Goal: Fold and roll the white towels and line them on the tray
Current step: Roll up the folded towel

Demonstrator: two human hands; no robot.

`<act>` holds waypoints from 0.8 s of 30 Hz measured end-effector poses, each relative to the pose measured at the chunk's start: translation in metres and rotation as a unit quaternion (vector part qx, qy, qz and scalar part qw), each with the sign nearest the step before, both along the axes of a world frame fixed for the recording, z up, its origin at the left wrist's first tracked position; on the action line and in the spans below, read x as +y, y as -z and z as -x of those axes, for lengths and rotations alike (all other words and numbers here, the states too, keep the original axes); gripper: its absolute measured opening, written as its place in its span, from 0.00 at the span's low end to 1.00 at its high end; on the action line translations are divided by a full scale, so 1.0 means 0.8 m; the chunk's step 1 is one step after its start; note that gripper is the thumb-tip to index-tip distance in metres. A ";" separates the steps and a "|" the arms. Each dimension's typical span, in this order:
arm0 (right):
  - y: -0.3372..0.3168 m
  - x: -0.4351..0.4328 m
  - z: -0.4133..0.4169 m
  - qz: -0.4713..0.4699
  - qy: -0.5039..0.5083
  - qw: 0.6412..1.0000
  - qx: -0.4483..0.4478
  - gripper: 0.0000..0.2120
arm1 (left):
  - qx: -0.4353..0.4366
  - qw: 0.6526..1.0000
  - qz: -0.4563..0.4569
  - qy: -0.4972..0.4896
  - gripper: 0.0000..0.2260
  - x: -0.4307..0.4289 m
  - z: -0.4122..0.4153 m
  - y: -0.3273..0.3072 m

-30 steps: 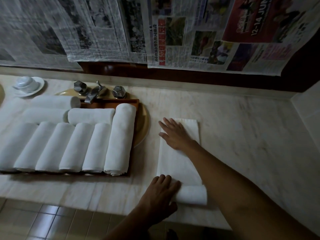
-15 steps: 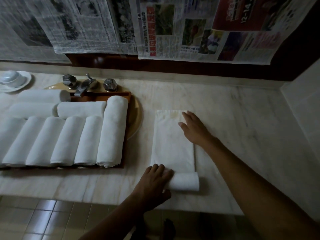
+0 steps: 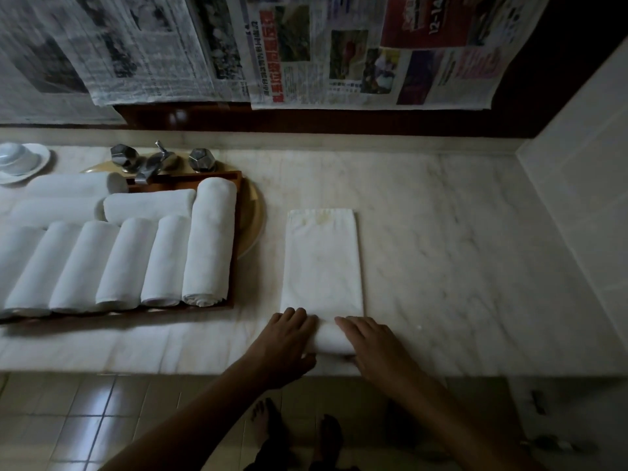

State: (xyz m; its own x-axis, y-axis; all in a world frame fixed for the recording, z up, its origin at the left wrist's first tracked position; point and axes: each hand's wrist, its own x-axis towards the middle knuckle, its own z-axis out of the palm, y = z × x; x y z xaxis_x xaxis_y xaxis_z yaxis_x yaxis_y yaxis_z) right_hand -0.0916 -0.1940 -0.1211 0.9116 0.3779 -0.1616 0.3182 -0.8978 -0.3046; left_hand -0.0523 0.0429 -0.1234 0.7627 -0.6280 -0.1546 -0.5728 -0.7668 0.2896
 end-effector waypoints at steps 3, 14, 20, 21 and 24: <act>-0.009 0.005 0.030 -0.014 0.017 0.998 0.056 0.31 | 0.009 1.000 0.006 0.017 0.32 0.014 0.025 0.003; -0.022 -0.014 0.047 -0.122 0.055 0.987 0.086 0.27 | 0.064 0.990 0.126 -0.019 0.22 0.060 0.059 -0.004; -0.024 -0.020 0.028 -0.144 0.124 0.976 0.109 0.20 | 0.131 0.976 0.142 -0.101 0.31 0.061 0.036 -0.006; -0.027 -0.020 0.025 -0.163 0.150 0.968 0.119 0.17 | 0.150 0.970 0.149 -0.116 0.31 0.060 0.031 -0.007; -0.030 -0.015 0.018 -0.182 0.177 0.961 0.107 0.11 | 0.186 0.953 0.173 -0.166 0.28 0.059 0.022 -0.003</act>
State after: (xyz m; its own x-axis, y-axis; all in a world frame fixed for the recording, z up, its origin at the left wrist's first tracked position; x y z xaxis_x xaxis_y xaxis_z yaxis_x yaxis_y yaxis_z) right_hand -0.1059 -0.2058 -0.0975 0.9543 0.1180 -0.2746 -0.0913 -0.7598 -0.6438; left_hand -0.0702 0.0905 -0.1207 0.8608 -0.4250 -0.2799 -0.1248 -0.7096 0.6935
